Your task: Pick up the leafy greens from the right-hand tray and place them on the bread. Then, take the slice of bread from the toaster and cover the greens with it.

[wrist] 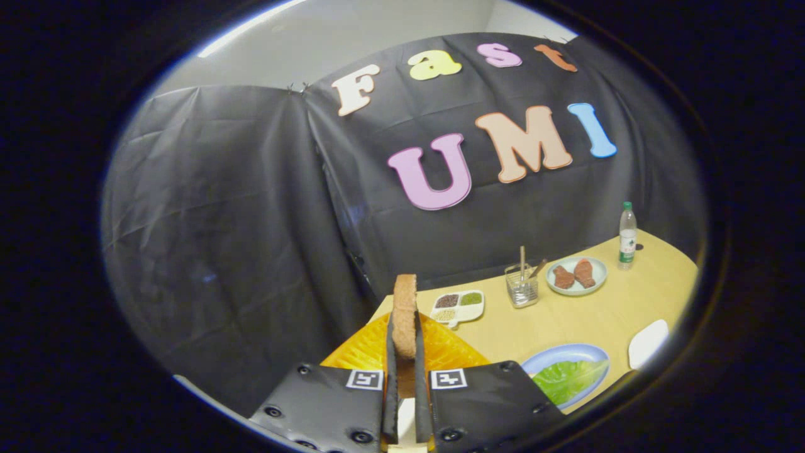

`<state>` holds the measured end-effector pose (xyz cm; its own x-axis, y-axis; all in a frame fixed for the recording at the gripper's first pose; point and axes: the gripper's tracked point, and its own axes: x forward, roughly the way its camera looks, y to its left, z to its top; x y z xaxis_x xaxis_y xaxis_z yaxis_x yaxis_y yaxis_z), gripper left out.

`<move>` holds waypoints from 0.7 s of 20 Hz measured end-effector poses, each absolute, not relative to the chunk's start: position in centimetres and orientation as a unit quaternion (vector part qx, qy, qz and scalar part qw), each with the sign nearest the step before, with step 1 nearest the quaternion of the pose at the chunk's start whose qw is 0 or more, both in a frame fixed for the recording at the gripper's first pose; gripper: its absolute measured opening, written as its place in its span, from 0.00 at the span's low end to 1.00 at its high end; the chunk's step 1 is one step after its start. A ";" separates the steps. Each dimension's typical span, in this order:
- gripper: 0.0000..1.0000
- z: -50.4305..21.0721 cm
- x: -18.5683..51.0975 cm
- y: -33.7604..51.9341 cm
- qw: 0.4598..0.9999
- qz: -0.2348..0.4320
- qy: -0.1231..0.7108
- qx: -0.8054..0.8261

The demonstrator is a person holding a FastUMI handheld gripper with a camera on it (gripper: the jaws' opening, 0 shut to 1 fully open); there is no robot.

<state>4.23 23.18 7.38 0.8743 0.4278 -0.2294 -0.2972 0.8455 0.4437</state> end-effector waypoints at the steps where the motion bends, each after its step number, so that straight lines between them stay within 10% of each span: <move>1: 0.13 7.1 4.5 21.9 0.945 0.182 0.163 0.217; 14: 0.13 -5.7 6.5 8.8 0.915 0.082 0.214 0.331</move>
